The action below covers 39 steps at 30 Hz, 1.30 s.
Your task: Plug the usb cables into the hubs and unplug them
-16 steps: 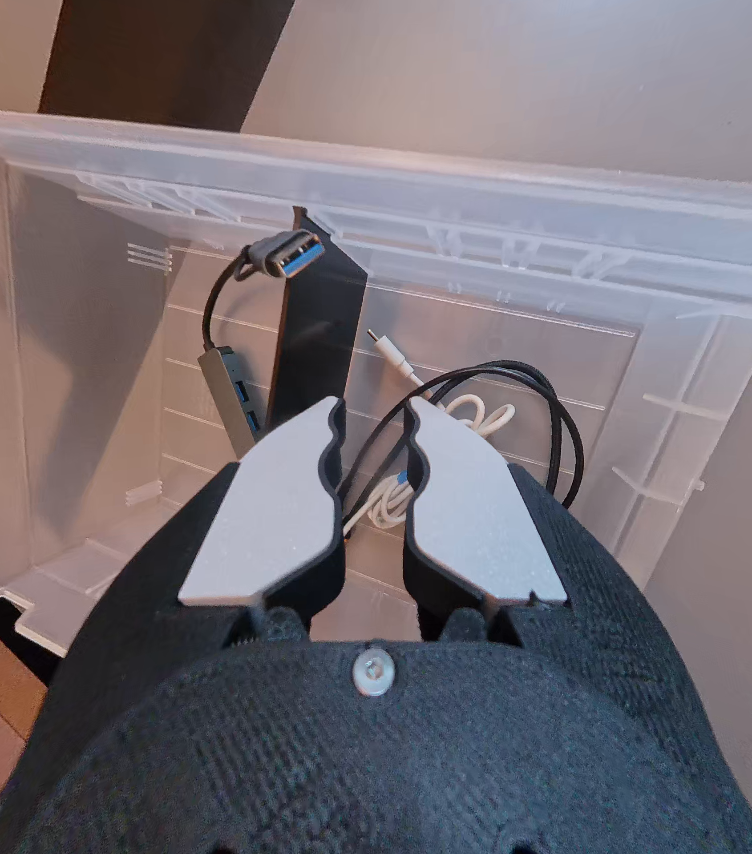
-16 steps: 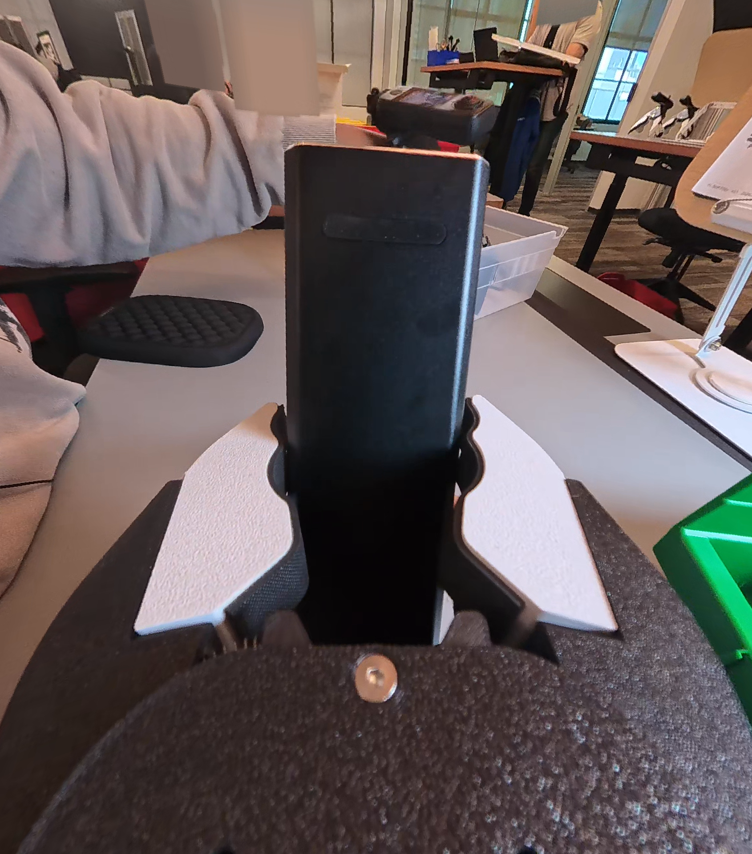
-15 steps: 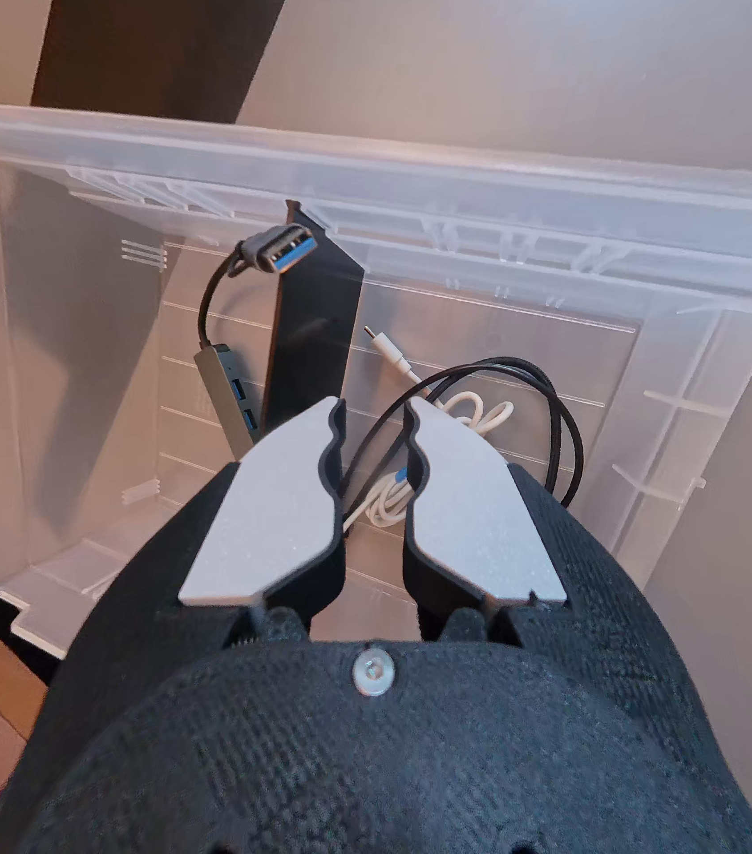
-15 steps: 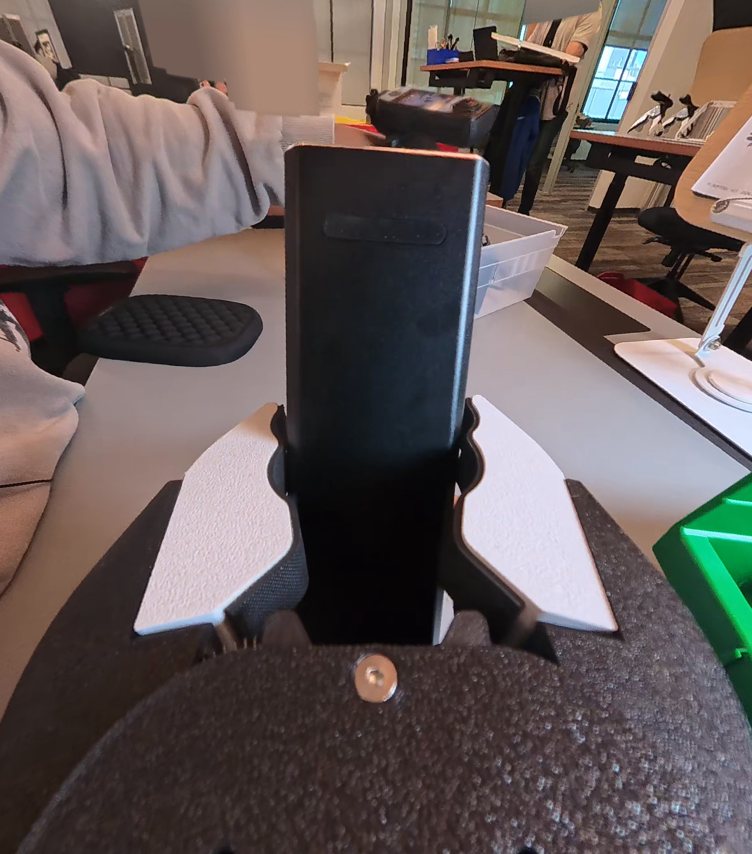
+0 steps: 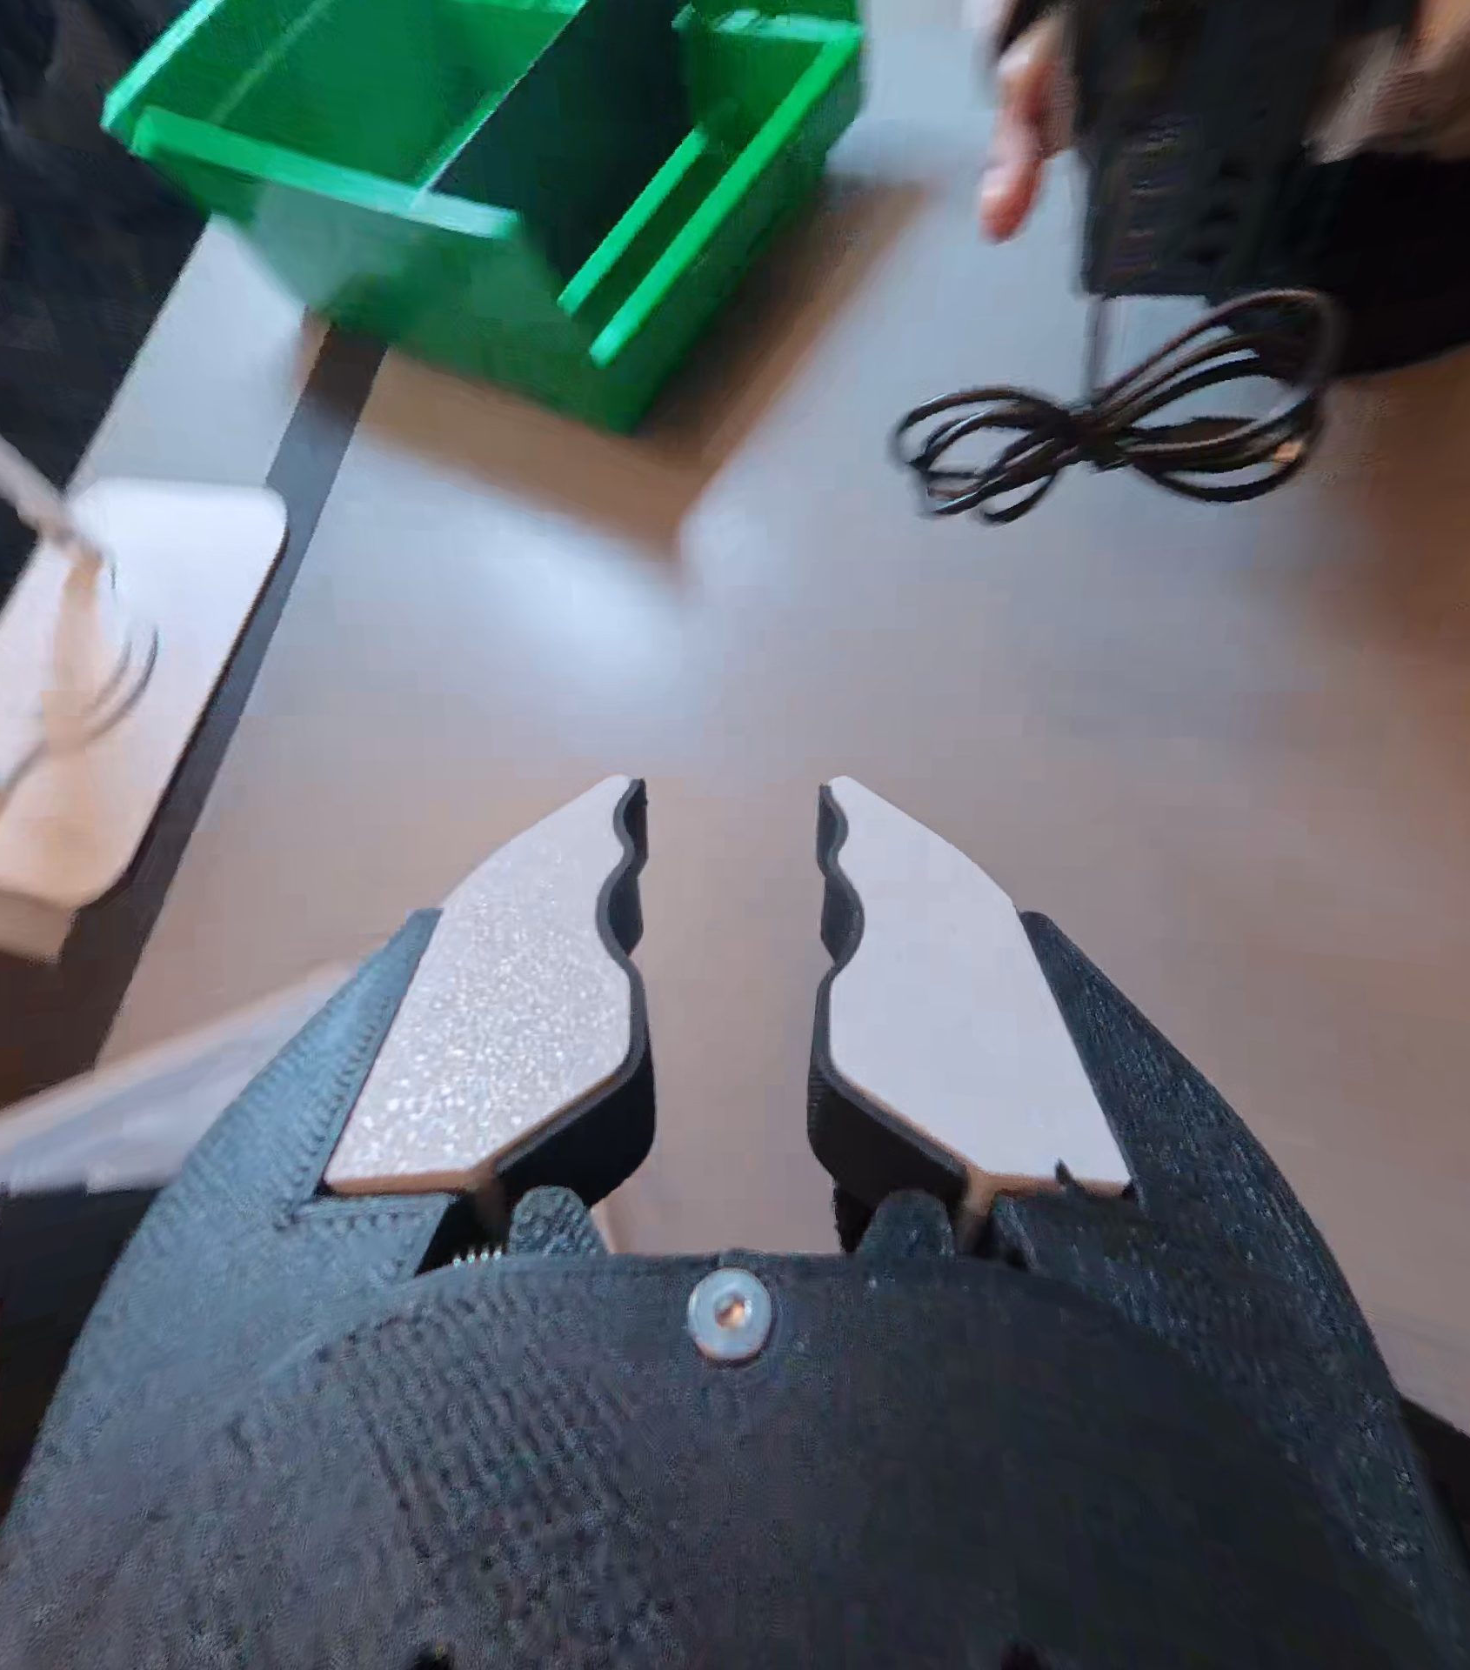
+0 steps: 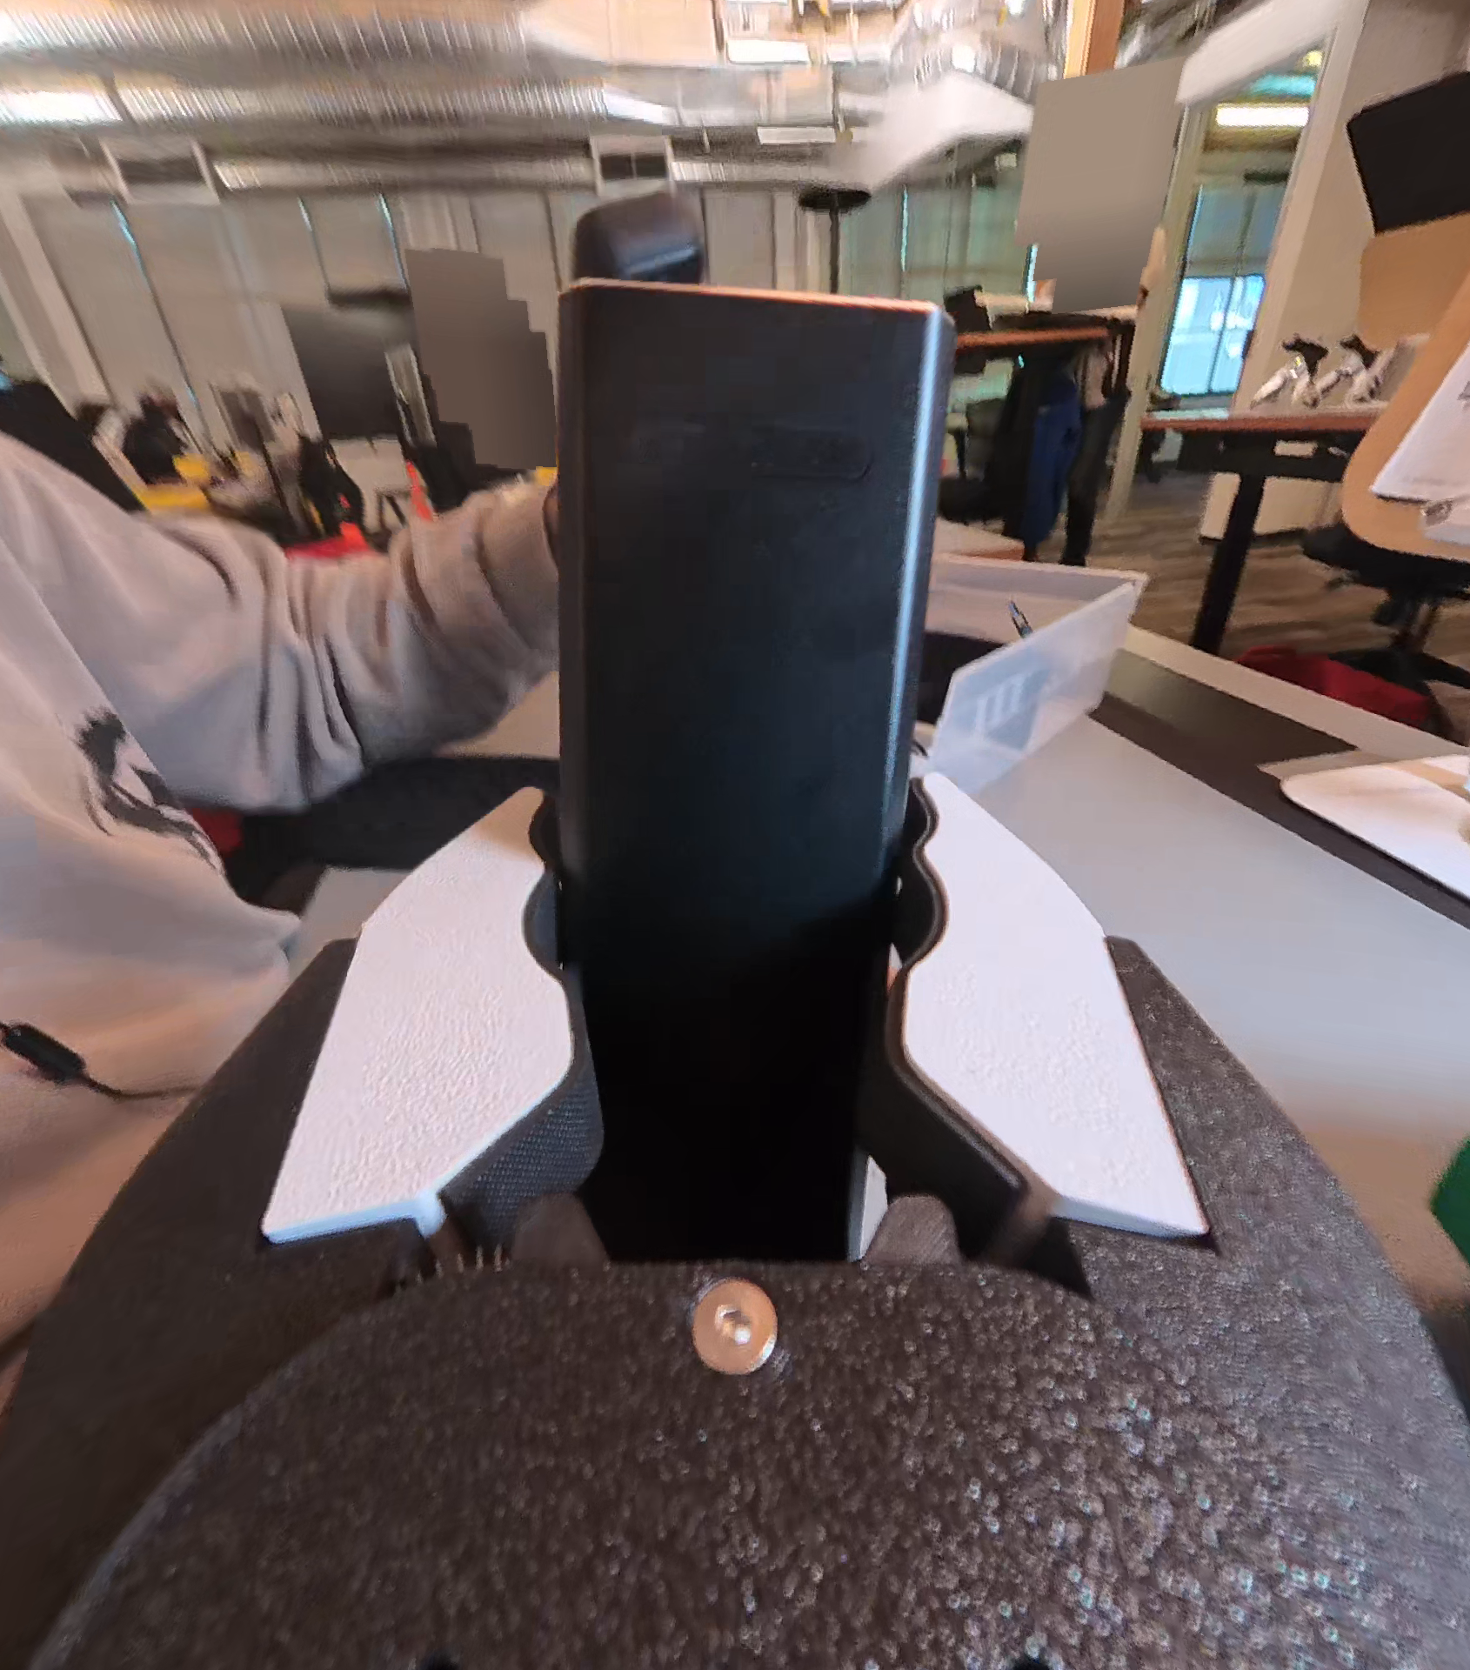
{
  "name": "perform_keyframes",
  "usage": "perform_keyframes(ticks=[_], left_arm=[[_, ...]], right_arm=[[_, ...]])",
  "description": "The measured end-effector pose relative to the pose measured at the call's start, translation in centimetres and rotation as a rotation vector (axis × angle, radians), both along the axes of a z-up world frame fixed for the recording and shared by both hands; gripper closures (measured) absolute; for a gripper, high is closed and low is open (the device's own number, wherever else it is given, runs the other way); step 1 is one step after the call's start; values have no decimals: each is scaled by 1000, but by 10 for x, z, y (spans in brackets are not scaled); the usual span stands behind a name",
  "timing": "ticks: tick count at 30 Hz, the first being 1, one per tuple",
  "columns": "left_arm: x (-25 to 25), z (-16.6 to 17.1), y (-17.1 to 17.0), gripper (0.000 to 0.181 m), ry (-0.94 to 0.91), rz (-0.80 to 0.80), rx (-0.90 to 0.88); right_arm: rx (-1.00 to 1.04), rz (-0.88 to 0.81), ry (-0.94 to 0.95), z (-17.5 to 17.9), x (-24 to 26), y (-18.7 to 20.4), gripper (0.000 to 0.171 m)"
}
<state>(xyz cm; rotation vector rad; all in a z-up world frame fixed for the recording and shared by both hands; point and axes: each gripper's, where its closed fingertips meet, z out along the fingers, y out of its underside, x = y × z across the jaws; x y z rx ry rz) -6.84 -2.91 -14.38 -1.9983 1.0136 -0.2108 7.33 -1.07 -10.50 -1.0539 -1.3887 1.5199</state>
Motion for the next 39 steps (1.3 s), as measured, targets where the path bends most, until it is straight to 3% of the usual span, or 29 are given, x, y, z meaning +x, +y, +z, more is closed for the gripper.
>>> perform_keyframes(ticks=[1, 3, 7, 11, 14, 17, 24, 31, 39], left_arm=[[21, 3, -5, 143, -16, -54, 32], [64, 0, -12, 140, -133, -141, 23], [134, -42, -11, 125, -407, -237, -113], [188, -27, 7, 108, -699, -252, -117], [208, -9, 20, 112, -693, -302, -10], [206, -14, 25, 120, -605, -334, 6], [145, -6, 15, 121, -518, -322, 5], [142, -14, 1, 121, -518, -349, -88], [154, -29, 0, 121, -476, -292, -211]], right_arm=[[-37, 17, 32, 6, 1, -2, 100], [-125, 56, 108, 22, 3, -6, 100], [-270, 95, 263, 52, 9, -7, 100], [-267, 54, 302, 58, 4, -3, 100], [-210, 10, 266, 48, -1, -3, 100], [-123, -23, 215, 38, -4, -3, 100], [47, -70, -35, -4, -8, 5, 100], [-76, -7, 11, -1, -14, -10, 99], [-173, -29, 3, -13, -34, -18, 82]])
